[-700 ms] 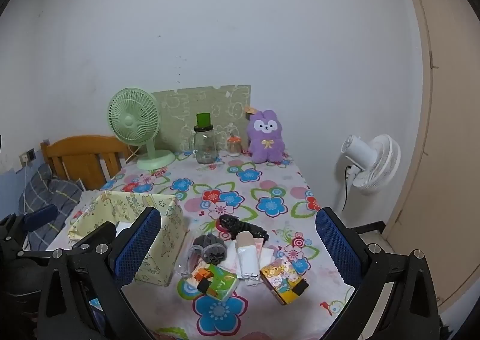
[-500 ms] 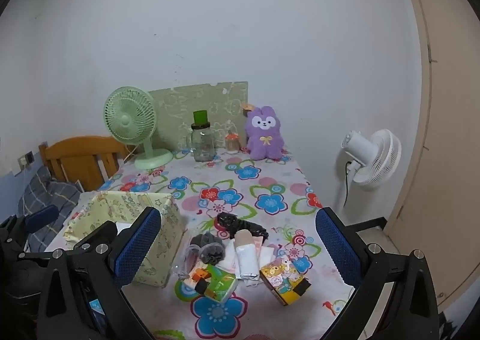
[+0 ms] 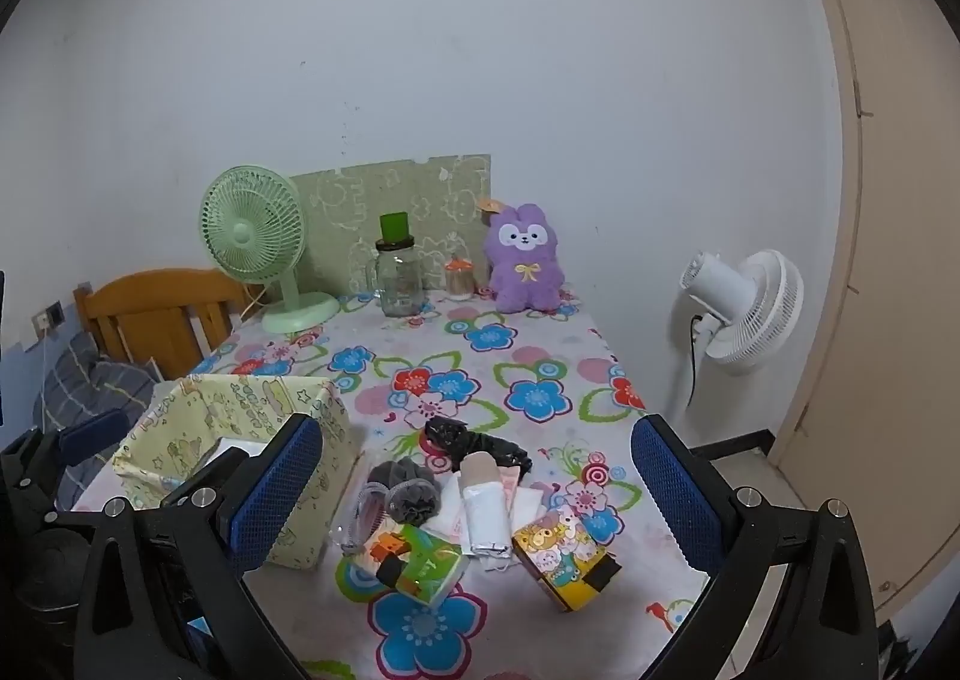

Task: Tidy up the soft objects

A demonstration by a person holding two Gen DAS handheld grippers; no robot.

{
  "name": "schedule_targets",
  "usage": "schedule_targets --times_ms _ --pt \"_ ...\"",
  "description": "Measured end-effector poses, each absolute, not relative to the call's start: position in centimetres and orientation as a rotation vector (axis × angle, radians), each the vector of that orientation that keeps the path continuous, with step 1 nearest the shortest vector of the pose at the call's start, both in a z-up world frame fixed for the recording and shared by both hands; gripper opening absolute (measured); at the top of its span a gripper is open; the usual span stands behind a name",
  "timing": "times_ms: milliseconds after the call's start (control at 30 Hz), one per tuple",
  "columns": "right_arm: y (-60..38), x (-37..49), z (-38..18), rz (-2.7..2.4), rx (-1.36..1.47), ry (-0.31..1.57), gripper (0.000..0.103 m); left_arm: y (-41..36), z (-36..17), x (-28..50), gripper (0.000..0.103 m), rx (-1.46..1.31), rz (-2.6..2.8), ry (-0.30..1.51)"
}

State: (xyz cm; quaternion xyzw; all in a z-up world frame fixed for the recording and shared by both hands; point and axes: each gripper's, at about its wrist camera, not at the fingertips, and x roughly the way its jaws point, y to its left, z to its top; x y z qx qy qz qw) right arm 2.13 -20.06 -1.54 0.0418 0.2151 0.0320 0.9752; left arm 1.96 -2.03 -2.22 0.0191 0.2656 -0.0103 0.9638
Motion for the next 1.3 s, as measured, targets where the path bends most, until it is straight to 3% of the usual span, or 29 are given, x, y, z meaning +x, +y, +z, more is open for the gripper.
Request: schedule_targets --times_ms 1300 --pt "-18.9 2.3 -1.8 0.105 0.082 0.424 0.103 -1.5 -2.6 1.9 0.103 0.027 -0.011 0.539"
